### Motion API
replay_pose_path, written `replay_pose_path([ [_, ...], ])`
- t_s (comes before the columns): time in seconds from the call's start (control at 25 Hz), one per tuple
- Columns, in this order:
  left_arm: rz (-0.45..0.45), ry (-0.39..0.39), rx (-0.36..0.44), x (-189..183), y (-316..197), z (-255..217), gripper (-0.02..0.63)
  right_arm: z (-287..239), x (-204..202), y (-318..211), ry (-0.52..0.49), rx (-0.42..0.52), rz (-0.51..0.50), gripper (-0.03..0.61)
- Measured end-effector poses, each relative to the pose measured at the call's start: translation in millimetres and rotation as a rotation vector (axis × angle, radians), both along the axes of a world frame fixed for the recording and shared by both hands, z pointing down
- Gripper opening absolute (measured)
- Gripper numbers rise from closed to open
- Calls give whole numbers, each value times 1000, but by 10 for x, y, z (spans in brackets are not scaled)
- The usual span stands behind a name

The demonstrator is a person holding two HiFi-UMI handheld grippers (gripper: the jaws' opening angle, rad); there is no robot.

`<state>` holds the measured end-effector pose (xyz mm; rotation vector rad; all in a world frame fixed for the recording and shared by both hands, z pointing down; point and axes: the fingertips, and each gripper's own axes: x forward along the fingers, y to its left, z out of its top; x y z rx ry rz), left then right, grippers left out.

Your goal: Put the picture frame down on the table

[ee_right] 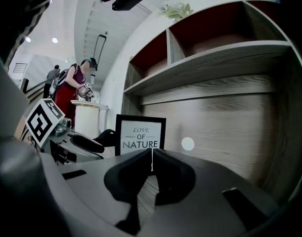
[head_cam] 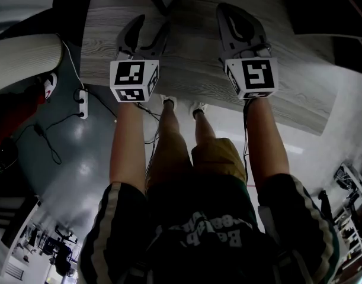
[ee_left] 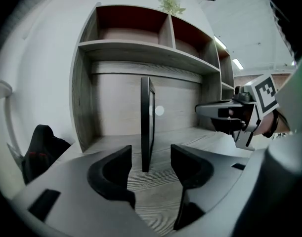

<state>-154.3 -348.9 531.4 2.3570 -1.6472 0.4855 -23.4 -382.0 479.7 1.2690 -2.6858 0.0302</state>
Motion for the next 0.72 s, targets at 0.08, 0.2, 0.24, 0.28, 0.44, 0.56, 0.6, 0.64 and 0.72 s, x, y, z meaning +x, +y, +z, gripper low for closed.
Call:
replay_pose_path([
  [0.08,-6,-1,8,25,95,-71,270,-30,8,70,-2,-2,-6,35],
  [0.2,-11,-3,29,56,201,-202,233,-68,8,150,-2,-2,-12,35],
  [0.24,-11,-8,39,70,229,-248,222,-81,10,174,-3,-2,-11,35],
  [0.28,-10,-15,49,85,256,-293,200,-93,14,201,-3,-2,-10,35],
  [0.44,-15,-20,91,140,364,-462,102,-123,19,336,4,-3,-2,35],
  [0.56,-23,-27,130,137,461,-557,28,-135,4,465,20,1,8,35],
  [0.6,-21,-28,140,134,501,-588,20,-150,-1,510,24,3,13,35],
  [0.64,-19,-27,146,130,546,-619,20,-173,-6,559,25,6,19,35],
  [0.72,-15,-28,153,119,656,-680,18,-241,-14,675,28,16,29,35],
])
